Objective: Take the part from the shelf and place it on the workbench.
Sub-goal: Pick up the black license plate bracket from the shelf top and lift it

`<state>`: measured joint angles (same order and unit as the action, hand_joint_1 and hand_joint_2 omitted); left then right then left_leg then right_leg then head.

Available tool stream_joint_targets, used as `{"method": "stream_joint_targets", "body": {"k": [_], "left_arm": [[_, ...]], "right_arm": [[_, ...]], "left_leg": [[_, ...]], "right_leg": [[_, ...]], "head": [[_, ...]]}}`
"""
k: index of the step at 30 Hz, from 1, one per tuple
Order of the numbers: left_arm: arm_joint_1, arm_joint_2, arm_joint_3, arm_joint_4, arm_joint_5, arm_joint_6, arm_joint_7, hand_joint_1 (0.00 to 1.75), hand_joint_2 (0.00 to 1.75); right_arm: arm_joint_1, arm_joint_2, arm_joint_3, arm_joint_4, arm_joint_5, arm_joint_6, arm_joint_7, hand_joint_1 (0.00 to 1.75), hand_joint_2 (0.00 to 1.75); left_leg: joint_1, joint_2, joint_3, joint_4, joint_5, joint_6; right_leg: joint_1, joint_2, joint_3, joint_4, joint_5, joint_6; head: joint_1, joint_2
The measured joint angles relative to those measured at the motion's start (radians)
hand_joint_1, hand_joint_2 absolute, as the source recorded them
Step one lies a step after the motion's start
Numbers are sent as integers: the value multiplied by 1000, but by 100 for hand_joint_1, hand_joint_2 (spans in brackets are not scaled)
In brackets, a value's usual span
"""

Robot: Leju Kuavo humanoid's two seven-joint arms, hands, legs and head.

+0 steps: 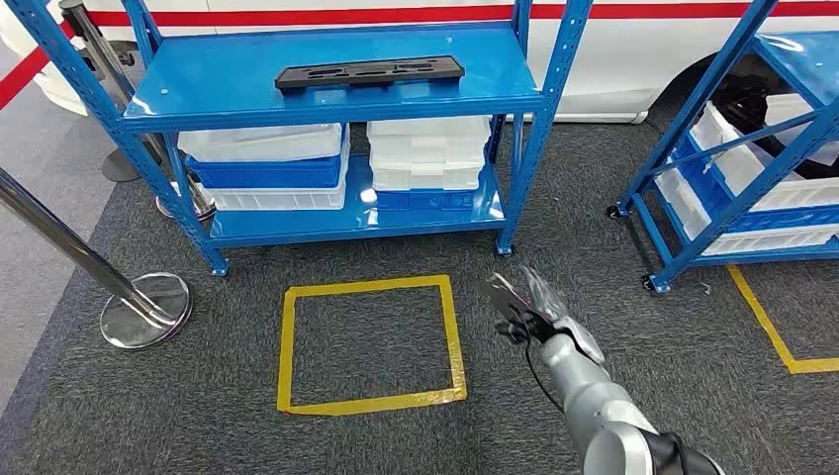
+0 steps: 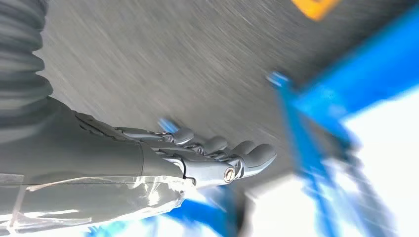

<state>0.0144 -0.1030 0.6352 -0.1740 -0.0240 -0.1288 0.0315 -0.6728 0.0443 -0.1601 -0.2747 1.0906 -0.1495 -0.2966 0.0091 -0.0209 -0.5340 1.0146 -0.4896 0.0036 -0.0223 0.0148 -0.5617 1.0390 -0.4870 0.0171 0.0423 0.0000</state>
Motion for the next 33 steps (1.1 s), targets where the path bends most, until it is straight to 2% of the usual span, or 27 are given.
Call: {"method": "stream_joint_targets", "body": {"k": [2, 8, 17, 22, 29, 33], "left_arm": [[0, 0, 0, 0, -4, -6, -3, 0, 0], [1, 0, 0, 0, -17, -19, -11, 0, 0], [4, 0, 0, 0, -27, -7, -12, 0, 0], [8, 0, 0, 0, -38, 1, -18, 0, 0], [12, 0, 0, 0, -61, 54, 11, 0, 0], [13, 3, 0, 0, -69, 67, 24, 0, 0]], "right_arm": [[-27, 6, 53, -6, 15, -2, 0, 0, 175], [-143, 42, 294, -35, 47, -17, -11, 0, 175], [-244, 84, 528, -65, 13, -4, 22, 0, 175], [-255, 83, 599, -68, -29, -3, 35, 0, 175], [-261, 77, 637, -68, -73, -1, 60, 0, 175], [-269, 76, 651, -68, -83, 0, 70, 0, 175]], "left_leg": [[0, 0, 0, 0, 0, 0], [0, -2, -2, 0, 0, 0], [0, -4, -3, 0, 0, 0], [0, -4, -3, 1, 0, 0], [0, -4, -3, 1, 0, 0], [-2, -4, -7, 10, -2, 4]], "right_leg": [[0, 0, 0, 0, 0, 0], [0, -2, 0, 0, 0, 0], [0, -4, -1, -1, 0, 0], [0, -4, -1, -1, 0, 0], [0, -4, -1, -1, 0, 0], [-7, -4, -1, -5, 2, 3]], "head": [[0, 0], [0, 0], [0, 0], [0, 0], [0, 0], [0, 0]]}}
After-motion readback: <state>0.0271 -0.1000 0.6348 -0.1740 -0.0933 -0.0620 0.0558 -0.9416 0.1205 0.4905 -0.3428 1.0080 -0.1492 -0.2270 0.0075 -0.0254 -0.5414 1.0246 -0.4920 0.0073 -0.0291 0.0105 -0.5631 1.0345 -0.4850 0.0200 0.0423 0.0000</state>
